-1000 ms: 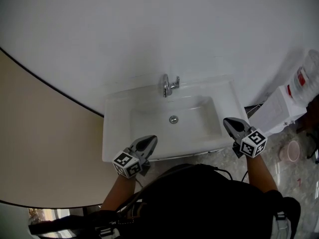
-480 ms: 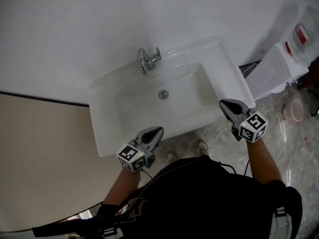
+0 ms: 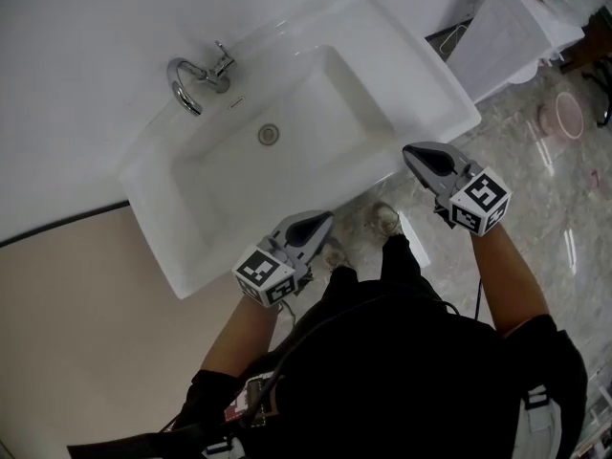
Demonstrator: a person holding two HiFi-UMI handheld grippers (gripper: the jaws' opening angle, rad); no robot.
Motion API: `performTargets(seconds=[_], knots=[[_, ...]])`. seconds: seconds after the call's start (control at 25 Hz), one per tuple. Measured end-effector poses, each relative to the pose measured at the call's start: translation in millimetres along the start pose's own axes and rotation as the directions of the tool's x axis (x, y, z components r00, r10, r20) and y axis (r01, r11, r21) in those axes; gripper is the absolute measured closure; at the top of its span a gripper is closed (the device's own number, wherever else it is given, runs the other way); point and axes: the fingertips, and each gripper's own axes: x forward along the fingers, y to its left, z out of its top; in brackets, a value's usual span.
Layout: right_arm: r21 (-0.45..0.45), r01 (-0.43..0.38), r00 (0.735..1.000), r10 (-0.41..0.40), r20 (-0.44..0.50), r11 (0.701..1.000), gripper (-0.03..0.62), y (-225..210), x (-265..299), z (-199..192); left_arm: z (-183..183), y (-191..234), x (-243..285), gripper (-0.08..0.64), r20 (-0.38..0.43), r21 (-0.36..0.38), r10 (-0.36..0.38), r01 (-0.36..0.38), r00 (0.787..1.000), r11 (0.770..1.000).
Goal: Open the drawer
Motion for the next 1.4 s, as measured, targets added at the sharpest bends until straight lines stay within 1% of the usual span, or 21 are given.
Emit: performTargets(seconds=[0.16,0.32,0.44,0.56,0.72,0.8,0.88,1.0,1.12,1.28,1.4], knots=[[0.023,0.049,0.999,-0.049,0.015,0.999,0.591,-5.7,-14.8,-30.4,-23.1,-13.0,20.7,0.566,-0.047,0.015,-0.055,0.056,0.997,0.998],[0.042,0.104,0.994,-0.105,0.023,0.994,0.591,-2.4,-29.9,-61.2,-51.4,-28.1,26.8,0.566,-0.103,0.033,-0.109,0.113,0.989,0.993],[0.034,0.144,0.989,-0.145,0.013,0.989,0.584,-0.2,-39.7,-88.0,-73.2,-38.8,30.2,0.566,-0.153,0.048,-0.157,0.166,0.976,0.985],[0.042,0.186,0.983,-0.186,-0.004,0.982,0.583,-1.0,-46.3,-118.2,-94.5,-47.8,34.9,0.566,-0.209,0.058,-0.202,0.219,0.957,0.974],[0.069,0.222,0.975,-0.220,-0.033,0.973,0.574,-5.1,-48.5,-163.9,-121.6,-53.0,47.0,0.566,-0.261,0.061,-0.235,0.259,0.936,0.964],[0.082,0.227,0.974,-0.224,-0.042,0.970,0.565,-11.7,-47.0,-187.1,-134.3,-52.2,56.9,0.566,-0.278,0.062,-0.236,0.263,0.931,0.963],[0.093,0.234,0.972,-0.230,-0.050,0.968,0.554,-22.5,-45.4,-210.6,-148.5,-50.7,69.9,0.566,-0.285,0.056,-0.231,0.256,0.930,0.965],[0.095,0.240,0.970,-0.235,-0.060,0.966,0.541,-46.8,-40.1,-239.0,-165.4,-47.0,98.6,0.566,-0.270,0.034,-0.212,0.229,0.939,0.973],[0.079,0.225,0.973,-0.219,-0.077,0.971,0.522,-63.3,-26.5,-261.4,-178.5,-45.6,122.5,0.566,-0.260,0.004,-0.194,0.202,0.946,0.979],[0.049,0.210,0.974,-0.204,-0.100,0.977,0.494,-80.3,0.6,-286.6,-199.7,-41.4,141.9,0.566,-0.277,-0.002,-0.191,0.198,0.942,0.980],[0.024,0.209,0.971,-0.205,-0.121,0.978,0.468,-94.3,22.3,-301.3,-207.8,-34.6,151.9,0.566,-0.287,-0.005,-0.180,0.187,0.941,0.982]])
